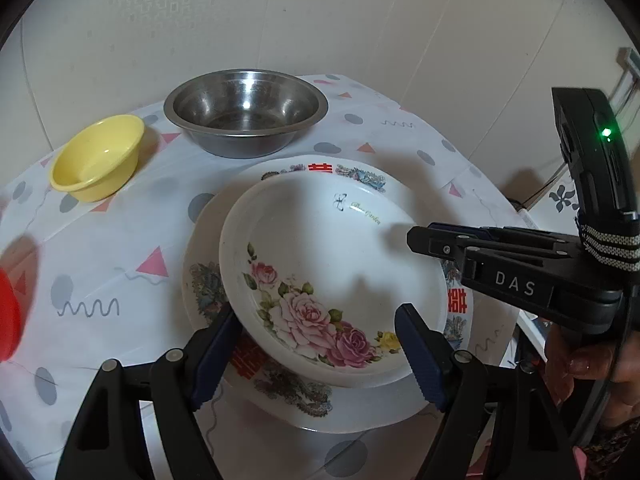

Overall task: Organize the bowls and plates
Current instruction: 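Lower the rose-pattern dish onto the large white plate and open both grippers, then withdraw both grippers from the stack and move them to the steel bowl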

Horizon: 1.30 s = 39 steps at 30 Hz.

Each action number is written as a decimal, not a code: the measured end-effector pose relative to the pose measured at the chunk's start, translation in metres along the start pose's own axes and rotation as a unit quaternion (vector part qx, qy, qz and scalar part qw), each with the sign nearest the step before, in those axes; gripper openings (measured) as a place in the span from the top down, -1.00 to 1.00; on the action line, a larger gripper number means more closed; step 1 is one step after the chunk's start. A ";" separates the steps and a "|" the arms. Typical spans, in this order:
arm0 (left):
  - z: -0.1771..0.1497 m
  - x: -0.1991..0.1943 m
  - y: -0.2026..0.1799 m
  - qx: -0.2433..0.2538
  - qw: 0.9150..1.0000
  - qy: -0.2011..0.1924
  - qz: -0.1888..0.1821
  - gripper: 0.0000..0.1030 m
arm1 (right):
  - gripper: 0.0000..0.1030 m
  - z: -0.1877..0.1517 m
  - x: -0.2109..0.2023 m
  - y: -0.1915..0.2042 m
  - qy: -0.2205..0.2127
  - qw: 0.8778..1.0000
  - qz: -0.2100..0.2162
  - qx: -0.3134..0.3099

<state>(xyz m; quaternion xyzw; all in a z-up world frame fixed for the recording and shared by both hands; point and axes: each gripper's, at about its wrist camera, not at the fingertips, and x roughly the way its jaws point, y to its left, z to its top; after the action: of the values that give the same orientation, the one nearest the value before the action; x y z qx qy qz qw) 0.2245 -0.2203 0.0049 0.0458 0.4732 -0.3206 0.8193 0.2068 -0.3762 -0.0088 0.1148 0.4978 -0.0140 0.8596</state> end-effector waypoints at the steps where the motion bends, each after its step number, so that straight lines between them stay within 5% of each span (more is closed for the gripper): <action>1: 0.000 0.000 -0.001 0.004 1.000 0.000 0.002 -0.56 | 0.62 0.000 0.000 0.002 0.000 1.000 -0.005 -0.006; 17: -0.009 -0.005 -0.006 0.037 0.998 -0.024 0.034 -0.82 | 0.60 -0.007 -0.002 0.019 -0.016 0.996 -0.063 -0.064; 24: -0.026 -0.012 0.022 -0.031 0.999 -0.020 0.020 -0.88 | 0.49 -0.016 -0.007 0.020 -0.037 0.996 -0.057 -0.064; 29: -0.046 -0.030 0.045 -0.076 0.995 -0.055 0.020 -0.88 | 0.43 -0.024 -0.011 0.021 -0.052 0.995 -0.053 -0.059; 39: -0.090 -0.070 0.079 -0.099 0.981 -0.128 0.103 -0.88 | 0.40 -0.056 -0.034 0.011 -0.109 0.993 -0.036 -0.007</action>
<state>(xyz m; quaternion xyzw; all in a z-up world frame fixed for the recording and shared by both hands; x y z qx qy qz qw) 0.1785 -0.0898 -0.0057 -0.0285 0.3868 -0.1893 0.9021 0.1437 -0.3564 -0.0041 0.0888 0.4051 -0.0541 0.9083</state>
